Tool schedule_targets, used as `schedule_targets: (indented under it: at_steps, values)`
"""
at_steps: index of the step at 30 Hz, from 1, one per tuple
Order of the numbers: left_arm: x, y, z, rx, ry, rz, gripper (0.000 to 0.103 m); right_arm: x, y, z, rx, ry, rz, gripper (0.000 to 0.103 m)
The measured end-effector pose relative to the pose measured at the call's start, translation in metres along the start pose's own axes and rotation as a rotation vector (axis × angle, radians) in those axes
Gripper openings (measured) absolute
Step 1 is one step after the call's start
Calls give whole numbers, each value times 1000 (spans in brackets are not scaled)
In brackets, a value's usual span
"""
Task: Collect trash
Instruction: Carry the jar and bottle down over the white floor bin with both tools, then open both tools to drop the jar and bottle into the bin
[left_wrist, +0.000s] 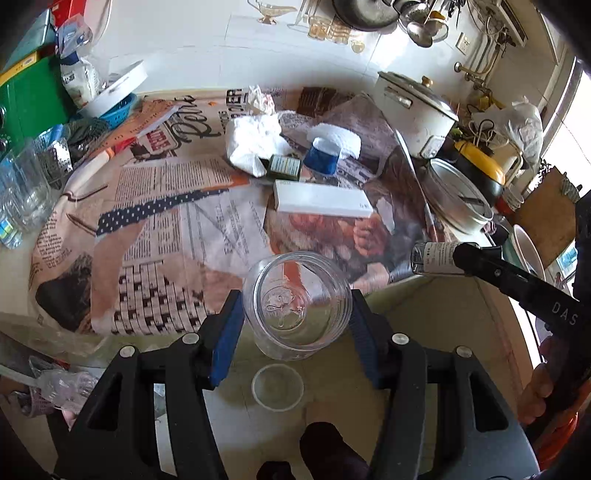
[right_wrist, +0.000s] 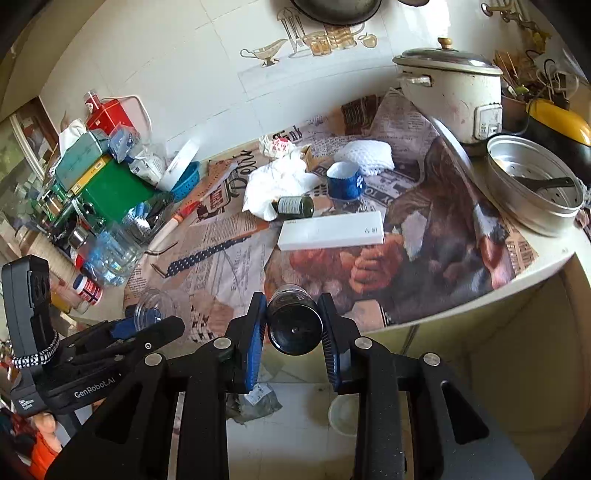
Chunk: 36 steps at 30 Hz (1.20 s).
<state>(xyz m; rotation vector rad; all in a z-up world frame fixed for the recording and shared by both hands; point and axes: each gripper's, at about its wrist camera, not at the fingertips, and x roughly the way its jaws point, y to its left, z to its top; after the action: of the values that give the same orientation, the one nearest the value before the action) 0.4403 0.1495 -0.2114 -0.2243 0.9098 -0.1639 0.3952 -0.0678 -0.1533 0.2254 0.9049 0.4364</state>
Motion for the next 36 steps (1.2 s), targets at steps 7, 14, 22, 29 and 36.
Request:
schedule_targets:
  at_steps: [7, 14, 22, 29, 36]
  values:
    - [26, -4, -58, -25, 84, -6, 56, 11, -5, -48, -6, 101, -30, 26]
    - [86, -5, -115, -94, 143, 32, 56, 55, -39, -107, 5, 233, -19, 26]
    - [174, 7, -198, -191, 191, 93, 56, 130, -93, -176, -29, 369, -17, 26]
    - [249, 30, -267, -259, 248, 106, 56, 208, -121, -231, -74, 435, -13, 26]
    - [307, 45, -308, -279, 284, 112, 56, 251, -130, -260, -85, 456, 44, 26]
